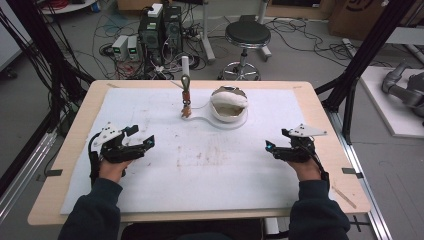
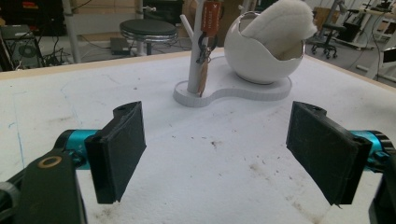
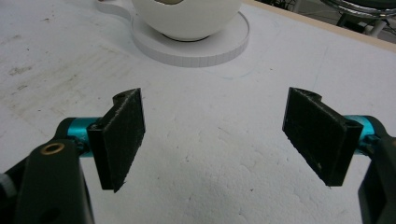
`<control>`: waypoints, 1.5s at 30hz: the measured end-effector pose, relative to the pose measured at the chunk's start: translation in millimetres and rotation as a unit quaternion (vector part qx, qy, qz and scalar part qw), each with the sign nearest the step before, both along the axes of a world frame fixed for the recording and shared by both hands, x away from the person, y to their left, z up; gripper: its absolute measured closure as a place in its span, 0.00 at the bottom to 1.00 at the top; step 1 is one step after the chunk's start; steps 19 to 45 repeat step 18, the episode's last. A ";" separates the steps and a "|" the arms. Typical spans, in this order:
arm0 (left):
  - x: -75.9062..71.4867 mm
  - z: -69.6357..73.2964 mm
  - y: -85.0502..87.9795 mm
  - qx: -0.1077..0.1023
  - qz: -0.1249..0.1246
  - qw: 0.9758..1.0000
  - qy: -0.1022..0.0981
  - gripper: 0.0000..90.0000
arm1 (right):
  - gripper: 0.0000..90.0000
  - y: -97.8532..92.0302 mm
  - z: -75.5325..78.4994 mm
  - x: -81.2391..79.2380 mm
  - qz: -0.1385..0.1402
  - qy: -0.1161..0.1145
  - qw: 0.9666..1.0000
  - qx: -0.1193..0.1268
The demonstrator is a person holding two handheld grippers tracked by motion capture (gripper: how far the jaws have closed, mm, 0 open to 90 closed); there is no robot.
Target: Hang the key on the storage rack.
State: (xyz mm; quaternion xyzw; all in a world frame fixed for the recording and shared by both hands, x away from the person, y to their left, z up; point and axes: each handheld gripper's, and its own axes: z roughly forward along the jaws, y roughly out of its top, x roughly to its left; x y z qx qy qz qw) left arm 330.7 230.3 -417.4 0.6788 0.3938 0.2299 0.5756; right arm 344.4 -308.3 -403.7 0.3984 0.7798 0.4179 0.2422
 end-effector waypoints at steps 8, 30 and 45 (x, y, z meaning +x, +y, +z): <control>-0.2 0.1 0.6 0.001 0.000 1.000 0.001 0.22 | 0.24 0.0 0.1 0.0 0.001 -0.001 1.000 0.000; 0.6 0.5 2.4 -0.003 0.005 1.000 0.001 0.22 | 0.24 -1.7 0.5 0.2 -0.001 -0.003 1.000 0.002; 0.6 0.5 2.4 -0.003 0.005 1.000 0.001 0.22 | 0.24 -1.7 0.5 0.2 -0.001 -0.003 1.000 0.002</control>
